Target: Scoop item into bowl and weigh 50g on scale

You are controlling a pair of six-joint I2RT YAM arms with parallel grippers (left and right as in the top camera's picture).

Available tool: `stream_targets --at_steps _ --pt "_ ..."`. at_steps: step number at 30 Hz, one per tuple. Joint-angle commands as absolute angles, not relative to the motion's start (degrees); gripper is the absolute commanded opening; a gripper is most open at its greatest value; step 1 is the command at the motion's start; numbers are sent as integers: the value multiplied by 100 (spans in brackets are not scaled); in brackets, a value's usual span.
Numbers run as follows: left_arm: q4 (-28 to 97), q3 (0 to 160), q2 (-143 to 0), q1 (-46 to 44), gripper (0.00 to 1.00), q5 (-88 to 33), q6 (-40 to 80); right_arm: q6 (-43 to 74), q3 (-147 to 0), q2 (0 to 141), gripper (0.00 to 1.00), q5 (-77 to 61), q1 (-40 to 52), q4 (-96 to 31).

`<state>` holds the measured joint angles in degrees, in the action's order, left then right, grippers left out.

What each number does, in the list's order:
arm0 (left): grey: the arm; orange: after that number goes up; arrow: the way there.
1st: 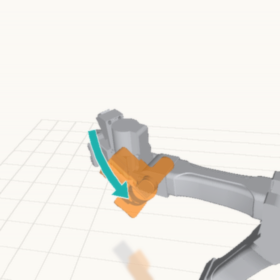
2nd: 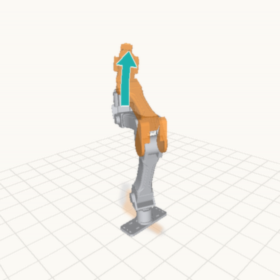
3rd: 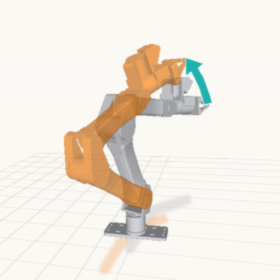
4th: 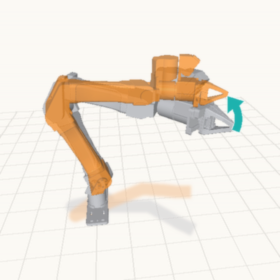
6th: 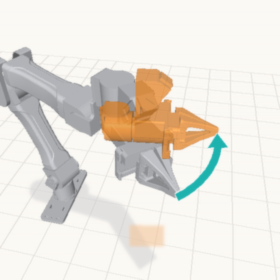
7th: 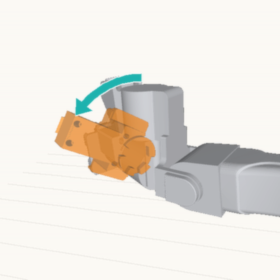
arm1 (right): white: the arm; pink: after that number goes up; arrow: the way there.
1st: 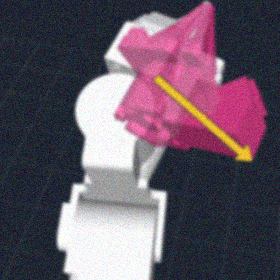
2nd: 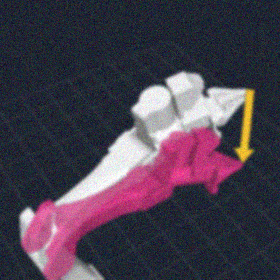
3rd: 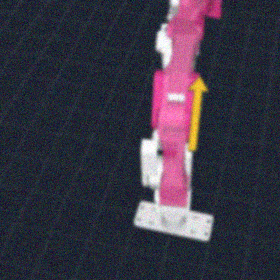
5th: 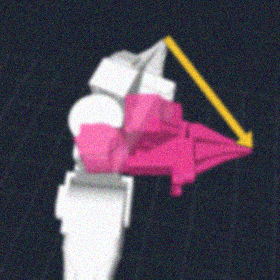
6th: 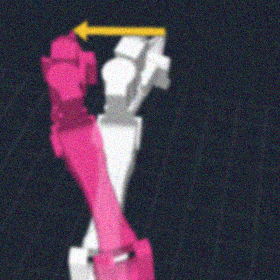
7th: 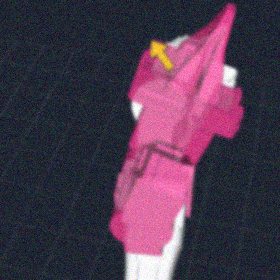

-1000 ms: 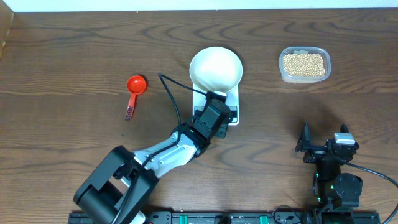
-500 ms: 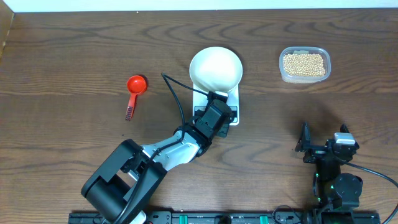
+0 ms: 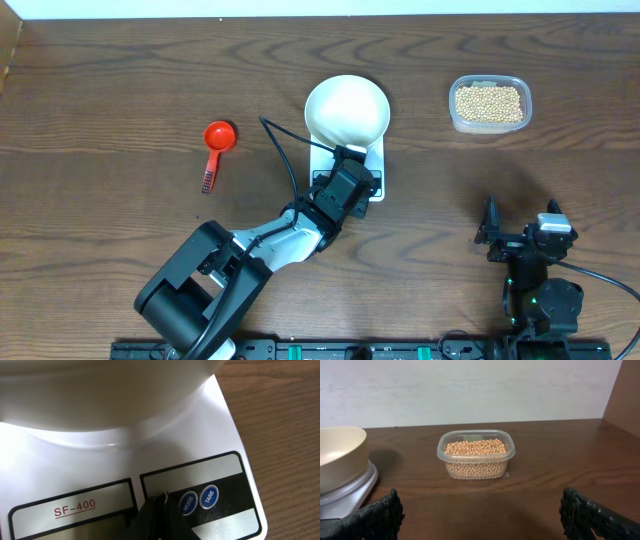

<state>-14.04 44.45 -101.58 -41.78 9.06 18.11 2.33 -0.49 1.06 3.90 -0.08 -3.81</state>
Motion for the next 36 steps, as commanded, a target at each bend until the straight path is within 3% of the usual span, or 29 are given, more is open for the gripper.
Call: stream_targets --at_steps 1,36 --pt "-1406 4473 -10278 -4154 7 1125 1743 207 -32 102 99 436 36 -386" --pt "-1354 4473 -10624 -4156 7 945 1756 207 -32 102 99 436 38 -386"
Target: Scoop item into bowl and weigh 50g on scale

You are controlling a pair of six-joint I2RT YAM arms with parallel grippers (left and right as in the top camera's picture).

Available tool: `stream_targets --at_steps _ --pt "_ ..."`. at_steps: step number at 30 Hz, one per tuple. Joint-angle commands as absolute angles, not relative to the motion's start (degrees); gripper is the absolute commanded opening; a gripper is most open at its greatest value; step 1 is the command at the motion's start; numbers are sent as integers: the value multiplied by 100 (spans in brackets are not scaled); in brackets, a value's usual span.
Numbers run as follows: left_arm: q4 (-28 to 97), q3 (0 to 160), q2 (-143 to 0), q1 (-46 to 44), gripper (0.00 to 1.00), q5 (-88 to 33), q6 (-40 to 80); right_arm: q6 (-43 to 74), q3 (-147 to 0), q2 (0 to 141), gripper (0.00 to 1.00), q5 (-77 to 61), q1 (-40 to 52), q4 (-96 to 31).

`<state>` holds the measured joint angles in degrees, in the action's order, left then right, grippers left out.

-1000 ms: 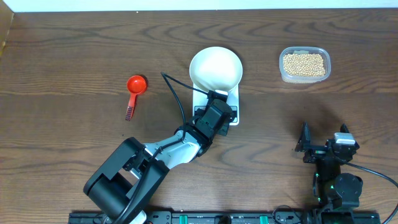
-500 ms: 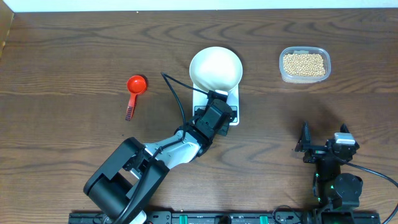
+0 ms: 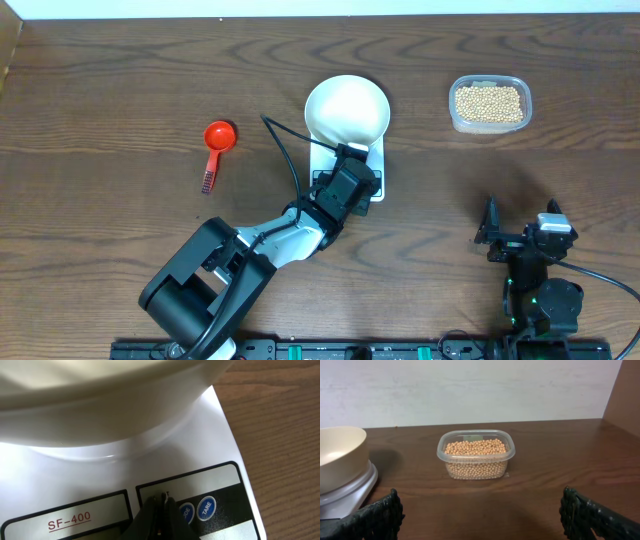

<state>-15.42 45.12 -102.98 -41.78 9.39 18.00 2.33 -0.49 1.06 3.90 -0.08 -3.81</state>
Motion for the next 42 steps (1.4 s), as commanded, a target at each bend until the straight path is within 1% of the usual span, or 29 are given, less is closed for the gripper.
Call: stream_targets --at_steps 1,23,42 --pt "-1302 4473 -10628 -4156 7 947 1791 207 -32 102 99 436 36 -384" --pt "-882 4464 -10652 -4156 7 972 1835 207 -32 102 99 436 36 -386" --pt "-801 4335 -10704 -4160 7 972 1944 207 -32 102 99 436 38 -386"
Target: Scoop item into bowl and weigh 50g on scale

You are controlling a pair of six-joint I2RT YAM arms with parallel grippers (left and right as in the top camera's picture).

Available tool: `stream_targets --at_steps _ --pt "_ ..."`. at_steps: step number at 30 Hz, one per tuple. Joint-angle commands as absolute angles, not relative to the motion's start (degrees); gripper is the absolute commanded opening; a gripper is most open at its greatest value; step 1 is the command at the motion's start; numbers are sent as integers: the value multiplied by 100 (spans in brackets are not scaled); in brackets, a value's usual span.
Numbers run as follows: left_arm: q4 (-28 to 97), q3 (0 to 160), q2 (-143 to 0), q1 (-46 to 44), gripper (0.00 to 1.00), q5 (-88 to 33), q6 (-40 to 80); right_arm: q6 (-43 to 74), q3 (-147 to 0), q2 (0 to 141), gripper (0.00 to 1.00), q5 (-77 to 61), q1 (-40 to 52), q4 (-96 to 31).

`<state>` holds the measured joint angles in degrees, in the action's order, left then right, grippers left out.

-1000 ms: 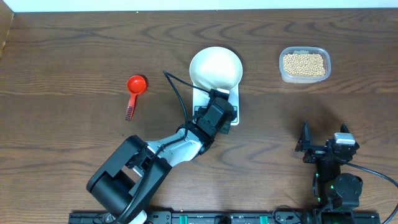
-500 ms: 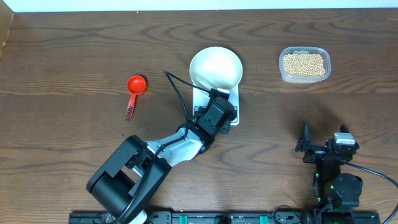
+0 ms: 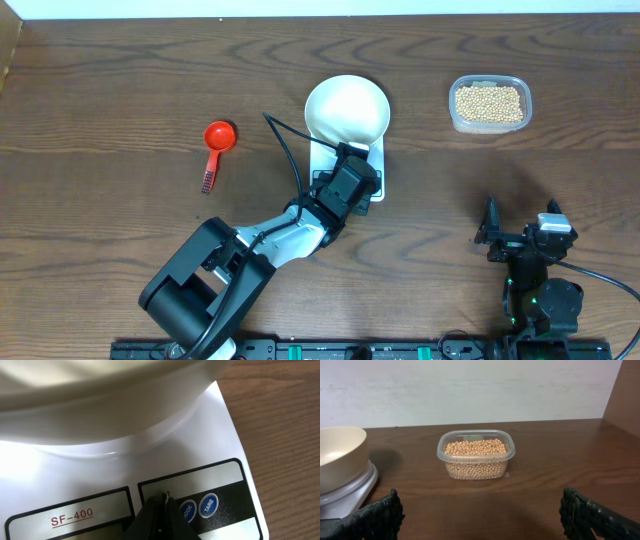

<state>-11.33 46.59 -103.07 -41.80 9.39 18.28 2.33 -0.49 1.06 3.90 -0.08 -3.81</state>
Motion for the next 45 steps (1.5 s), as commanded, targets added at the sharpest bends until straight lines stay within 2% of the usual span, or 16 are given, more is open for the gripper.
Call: stream_targets --at_steps 1,45 --pt "-797 4335 -10728 -4160 7 972 1944 207 -32 102 99 436 38 -386" --pt "-115 4335 -11059 -4160 7 998 2174 207 -32 102 99 436 38 -386"
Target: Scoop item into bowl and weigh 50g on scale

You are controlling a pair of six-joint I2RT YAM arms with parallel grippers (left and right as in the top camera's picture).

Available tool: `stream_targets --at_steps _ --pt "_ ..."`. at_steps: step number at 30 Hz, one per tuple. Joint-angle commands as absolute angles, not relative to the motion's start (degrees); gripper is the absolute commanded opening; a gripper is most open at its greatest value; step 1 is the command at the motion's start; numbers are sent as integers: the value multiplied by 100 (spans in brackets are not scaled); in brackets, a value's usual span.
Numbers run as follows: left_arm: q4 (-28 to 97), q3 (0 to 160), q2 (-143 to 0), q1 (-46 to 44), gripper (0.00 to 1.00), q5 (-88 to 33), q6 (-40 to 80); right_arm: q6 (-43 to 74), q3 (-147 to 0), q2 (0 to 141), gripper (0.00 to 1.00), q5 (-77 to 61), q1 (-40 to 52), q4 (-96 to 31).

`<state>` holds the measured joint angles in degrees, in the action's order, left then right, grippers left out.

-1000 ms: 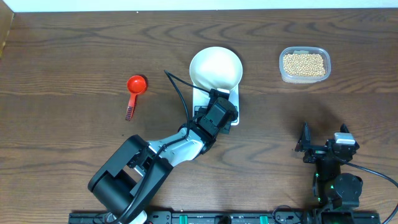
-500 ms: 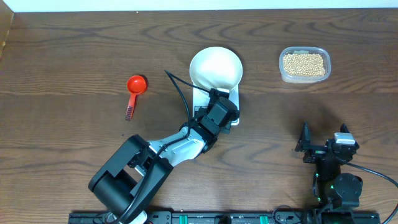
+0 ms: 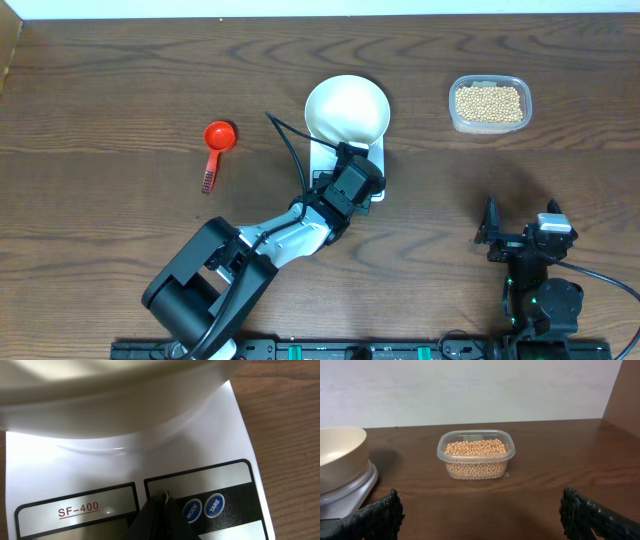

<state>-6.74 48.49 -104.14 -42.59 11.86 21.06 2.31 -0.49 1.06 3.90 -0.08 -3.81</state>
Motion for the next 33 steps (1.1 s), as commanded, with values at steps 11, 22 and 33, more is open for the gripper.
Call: stream_targets --at_steps 11,22,33 --pt "-102 4335 -11059 -4160 7 655 2145 207 -32 102 99 436 36 -386" --pt "-21 4335 -11059 -4160 7 545 2084 207 -32 102 99 436 36 -386" --pt "19 4335 -11137 -4160 7 447 2064 207 -32 102 99 436 36 -386"
